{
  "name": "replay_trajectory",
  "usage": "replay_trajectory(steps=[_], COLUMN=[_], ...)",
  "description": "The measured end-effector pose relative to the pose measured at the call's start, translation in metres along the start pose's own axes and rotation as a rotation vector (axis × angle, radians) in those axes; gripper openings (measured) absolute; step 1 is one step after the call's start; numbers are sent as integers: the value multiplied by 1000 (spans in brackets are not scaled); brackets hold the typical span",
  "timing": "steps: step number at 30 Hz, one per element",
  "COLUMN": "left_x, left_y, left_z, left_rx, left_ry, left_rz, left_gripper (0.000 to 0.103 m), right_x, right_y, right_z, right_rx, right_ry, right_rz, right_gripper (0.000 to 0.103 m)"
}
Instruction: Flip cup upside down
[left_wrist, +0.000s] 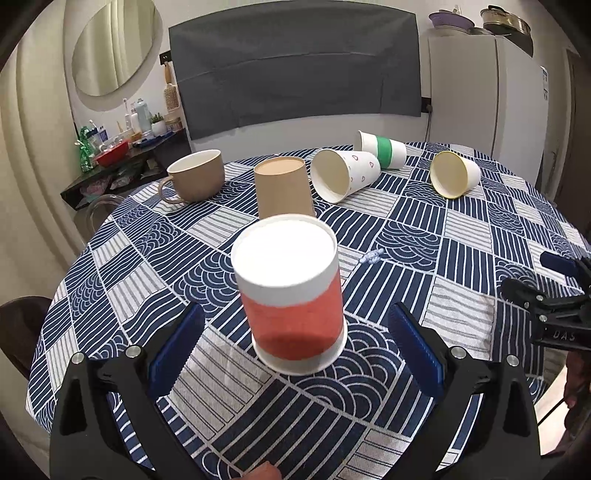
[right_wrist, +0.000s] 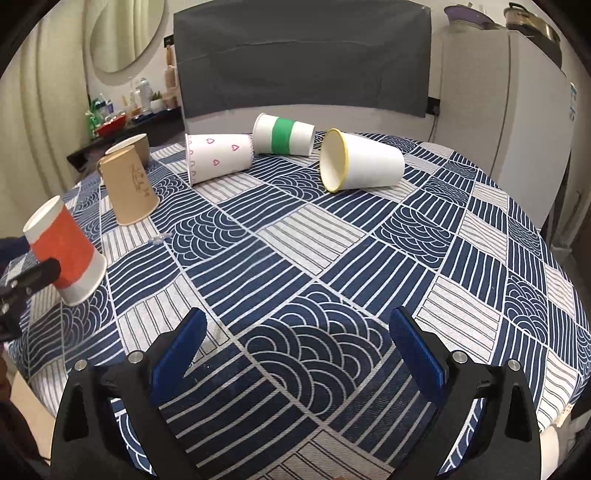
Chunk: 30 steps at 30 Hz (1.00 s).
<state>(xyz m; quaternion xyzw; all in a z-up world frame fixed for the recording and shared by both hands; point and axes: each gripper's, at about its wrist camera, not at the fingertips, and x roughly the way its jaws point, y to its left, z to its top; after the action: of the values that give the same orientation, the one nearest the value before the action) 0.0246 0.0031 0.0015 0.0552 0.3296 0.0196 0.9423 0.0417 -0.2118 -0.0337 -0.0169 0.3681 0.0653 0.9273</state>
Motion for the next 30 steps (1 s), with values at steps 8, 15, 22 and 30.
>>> replay_trajectory(steps=[8, 15, 22, 30], left_x=[6, 8, 5, 5], left_y=[1, -3, -1, 2], left_z=[-25, -34, -42, -42], left_rx=[-17, -8, -33, -54], left_ry=[-13, -50, -96, -113], left_rz=[10, 27, 43, 53], left_gripper=[97, 97, 97, 97], right_x=[4, 4, 1, 2], right_y=[7, 19, 28, 30], right_z=[-3, -8, -17, -26], right_rx=[2, -17, -33, -18], right_ry=[2, -24, -25, -73], right_rz=[-4, -5, -26, 17], right_gripper=[95, 95, 95, 95])
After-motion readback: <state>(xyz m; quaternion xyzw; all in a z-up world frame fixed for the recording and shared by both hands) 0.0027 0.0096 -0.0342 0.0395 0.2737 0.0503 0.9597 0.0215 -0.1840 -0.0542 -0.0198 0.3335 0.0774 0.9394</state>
